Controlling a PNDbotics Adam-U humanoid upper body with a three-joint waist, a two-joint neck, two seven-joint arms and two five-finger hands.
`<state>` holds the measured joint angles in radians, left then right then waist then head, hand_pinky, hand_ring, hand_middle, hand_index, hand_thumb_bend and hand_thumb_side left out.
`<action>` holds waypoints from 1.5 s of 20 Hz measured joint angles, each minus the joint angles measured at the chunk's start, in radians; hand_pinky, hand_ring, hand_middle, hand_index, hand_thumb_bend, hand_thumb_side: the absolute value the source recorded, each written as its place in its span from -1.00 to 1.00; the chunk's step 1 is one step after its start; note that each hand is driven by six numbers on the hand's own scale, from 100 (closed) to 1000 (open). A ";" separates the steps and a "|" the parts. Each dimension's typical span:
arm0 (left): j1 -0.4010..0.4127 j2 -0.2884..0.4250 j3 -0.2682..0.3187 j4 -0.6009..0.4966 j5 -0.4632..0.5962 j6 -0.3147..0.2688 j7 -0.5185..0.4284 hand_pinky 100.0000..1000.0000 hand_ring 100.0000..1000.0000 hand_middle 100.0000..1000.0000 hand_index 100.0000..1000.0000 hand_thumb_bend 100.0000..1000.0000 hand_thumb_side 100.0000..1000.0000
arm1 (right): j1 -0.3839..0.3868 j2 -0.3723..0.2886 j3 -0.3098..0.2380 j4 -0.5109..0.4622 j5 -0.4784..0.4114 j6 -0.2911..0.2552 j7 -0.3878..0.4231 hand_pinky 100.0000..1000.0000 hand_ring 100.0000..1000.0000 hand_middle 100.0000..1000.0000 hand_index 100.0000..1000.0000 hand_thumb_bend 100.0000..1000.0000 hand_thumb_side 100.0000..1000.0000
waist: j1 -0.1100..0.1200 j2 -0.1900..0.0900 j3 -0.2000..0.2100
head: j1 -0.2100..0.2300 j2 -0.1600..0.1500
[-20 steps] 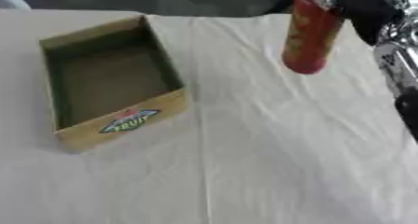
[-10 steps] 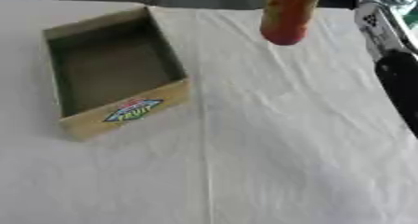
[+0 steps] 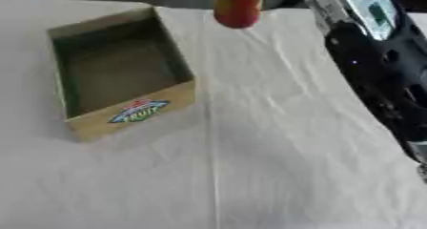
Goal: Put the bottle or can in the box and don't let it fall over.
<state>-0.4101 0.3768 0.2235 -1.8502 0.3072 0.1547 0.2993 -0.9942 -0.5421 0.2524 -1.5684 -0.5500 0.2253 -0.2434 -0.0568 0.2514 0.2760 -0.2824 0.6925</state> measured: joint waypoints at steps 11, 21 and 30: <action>-0.073 -0.036 -0.005 -0.044 0.001 0.006 0.009 0.28 0.93 0.62 0.49 -0.19 -0.44 | -0.080 0.081 0.036 0.196 0.005 -0.083 -0.074 0.53 -0.89 -1.00 -0.88 -1.00 -1.00 | -0.009 0.014 0.078 | -0.085 -0.002; -0.066 -0.035 -0.005 -0.098 0.001 -0.003 0.030 0.30 0.92 0.62 0.49 -0.19 -0.47 | -0.077 0.154 0.038 0.320 0.048 -0.141 -0.092 0.53 -0.88 -1.00 -0.88 -1.00 -1.00 | -0.009 0.014 0.105 | -0.123 0.000; -0.074 -0.035 -0.005 -0.129 0.000 -0.001 0.036 0.30 0.92 0.62 0.49 -0.18 -0.47 | -0.079 0.193 0.054 0.358 0.035 -0.166 -0.091 0.54 -0.87 -1.00 -0.88 -1.00 -1.00 | -0.014 0.015 0.124 | -0.152 -0.001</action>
<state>-0.4840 0.3422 0.2187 -1.9790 0.3076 0.1536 0.3350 -1.0732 -0.3495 0.3065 -1.2101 -0.5145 0.0589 -0.3342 -0.0704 0.2665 0.3997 -0.4342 0.6913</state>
